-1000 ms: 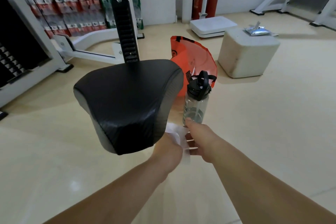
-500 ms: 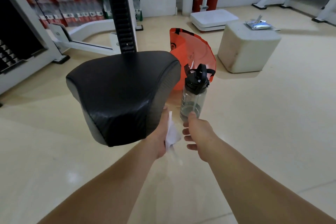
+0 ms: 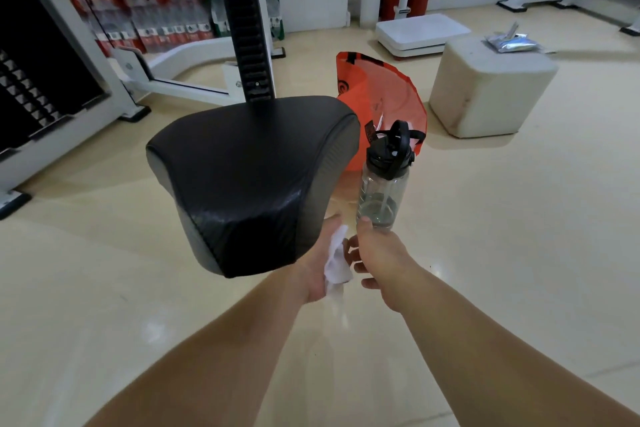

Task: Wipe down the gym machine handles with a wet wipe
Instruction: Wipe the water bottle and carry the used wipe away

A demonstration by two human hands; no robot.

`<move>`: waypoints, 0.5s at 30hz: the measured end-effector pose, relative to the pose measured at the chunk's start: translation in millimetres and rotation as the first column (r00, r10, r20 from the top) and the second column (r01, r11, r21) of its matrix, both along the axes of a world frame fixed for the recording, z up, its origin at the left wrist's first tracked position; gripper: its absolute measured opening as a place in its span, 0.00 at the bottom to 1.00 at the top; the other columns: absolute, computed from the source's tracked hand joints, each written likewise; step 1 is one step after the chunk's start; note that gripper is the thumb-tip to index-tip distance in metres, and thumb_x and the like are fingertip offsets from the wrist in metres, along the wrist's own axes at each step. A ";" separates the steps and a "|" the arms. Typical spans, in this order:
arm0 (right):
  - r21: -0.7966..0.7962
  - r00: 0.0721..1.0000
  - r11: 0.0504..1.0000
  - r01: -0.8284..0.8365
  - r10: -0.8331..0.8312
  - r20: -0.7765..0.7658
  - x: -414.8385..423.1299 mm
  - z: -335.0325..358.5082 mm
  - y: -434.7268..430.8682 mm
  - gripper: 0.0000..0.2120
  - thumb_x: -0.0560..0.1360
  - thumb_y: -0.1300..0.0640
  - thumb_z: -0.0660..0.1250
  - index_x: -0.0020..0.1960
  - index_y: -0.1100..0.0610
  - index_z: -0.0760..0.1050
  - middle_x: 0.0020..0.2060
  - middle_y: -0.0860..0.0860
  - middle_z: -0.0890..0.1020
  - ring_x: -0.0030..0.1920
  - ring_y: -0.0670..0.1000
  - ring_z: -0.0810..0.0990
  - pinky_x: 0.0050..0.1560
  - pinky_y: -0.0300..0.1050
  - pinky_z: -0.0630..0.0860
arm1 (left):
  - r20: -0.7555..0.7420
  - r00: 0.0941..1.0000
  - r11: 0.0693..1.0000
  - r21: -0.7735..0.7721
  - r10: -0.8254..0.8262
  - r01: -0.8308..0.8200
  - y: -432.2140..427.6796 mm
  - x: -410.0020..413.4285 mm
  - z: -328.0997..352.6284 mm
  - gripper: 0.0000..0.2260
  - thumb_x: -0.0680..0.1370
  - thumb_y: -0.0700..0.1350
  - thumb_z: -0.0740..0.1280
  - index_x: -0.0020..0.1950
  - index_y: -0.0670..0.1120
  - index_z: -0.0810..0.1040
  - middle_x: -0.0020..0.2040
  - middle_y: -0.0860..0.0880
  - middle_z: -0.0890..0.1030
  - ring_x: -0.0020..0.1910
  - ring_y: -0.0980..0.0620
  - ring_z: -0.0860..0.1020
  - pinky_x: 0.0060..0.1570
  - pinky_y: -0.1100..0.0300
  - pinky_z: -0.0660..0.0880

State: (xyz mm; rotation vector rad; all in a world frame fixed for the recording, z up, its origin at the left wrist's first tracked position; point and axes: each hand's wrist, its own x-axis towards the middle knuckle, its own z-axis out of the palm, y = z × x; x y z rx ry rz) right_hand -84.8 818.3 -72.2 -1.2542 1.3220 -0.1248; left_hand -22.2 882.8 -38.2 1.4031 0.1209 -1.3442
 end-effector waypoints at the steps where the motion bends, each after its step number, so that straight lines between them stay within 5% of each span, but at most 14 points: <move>1: 0.009 1.000 1.000 0.005 -0.005 0.008 0.3 -0.5 -1.4 0.25 0.85 0.41 0.52 0.61 0.58 0.79 0.57 0.58 0.85 0.57 0.59 0.83 0.48 0.50 0.77 | -0.026 0.999 0.999 -0.022 -0.030 0.030 0.3 2.9 -3.0 0.30 0.86 0.59 0.56 0.84 0.46 0.57 0.83 0.45 0.62 0.82 0.46 0.60 0.80 0.53 0.54; 4: 0.035 0.998 0.998 0.053 -0.055 0.039 -2.0 -0.2 -8.2 0.24 0.85 0.42 0.54 0.60 0.60 0.79 0.51 0.57 0.85 0.48 0.56 0.81 0.48 0.50 0.77 | 0.069 0.997 0.996 0.085 0.030 -0.036 -4.2 -1.2 -13.6 0.29 0.85 0.60 0.58 0.81 0.45 0.67 0.81 0.42 0.67 0.80 0.42 0.66 0.79 0.49 0.59; 7: 0.046 0.998 0.997 0.062 -0.063 0.014 -7.1 -2.4 -8.2 0.25 0.85 0.43 0.54 0.60 0.60 0.79 0.50 0.57 0.84 0.47 0.56 0.79 0.51 0.52 0.78 | 0.413 0.906 0.960 0.202 0.096 -0.194 -8.1 -9.3 -36.0 0.27 0.83 0.62 0.61 0.66 0.41 0.79 0.55 0.43 0.84 0.54 0.44 0.82 0.53 0.52 0.75; 11: 0.046 0.994 0.993 0.107 -0.107 -0.001 -11.2 0.4 -10.2 0.25 0.85 0.42 0.54 0.60 0.61 0.79 0.48 0.57 0.82 0.46 0.56 0.78 0.53 0.54 0.78 | 0.545 0.835 0.966 0.248 -0.074 -0.076 27.3 -45.9 -88.1 0.21 0.83 0.60 0.60 0.46 0.43 0.75 0.35 0.49 0.77 0.31 0.52 0.75 0.31 0.59 0.68; 15: 0.061 0.986 0.985 0.162 -0.164 0.016 -13.3 2.0 -14.3 0.23 0.84 0.43 0.56 0.60 0.60 0.79 0.47 0.55 0.81 0.45 0.56 0.79 0.48 0.52 0.77 | 0.611 0.790 0.984 0.168 -0.053 -0.064 55.9 -52.7 -109.6 0.21 0.79 0.65 0.61 0.44 0.46 0.76 0.34 0.52 0.76 0.34 0.51 0.75 0.36 0.56 0.72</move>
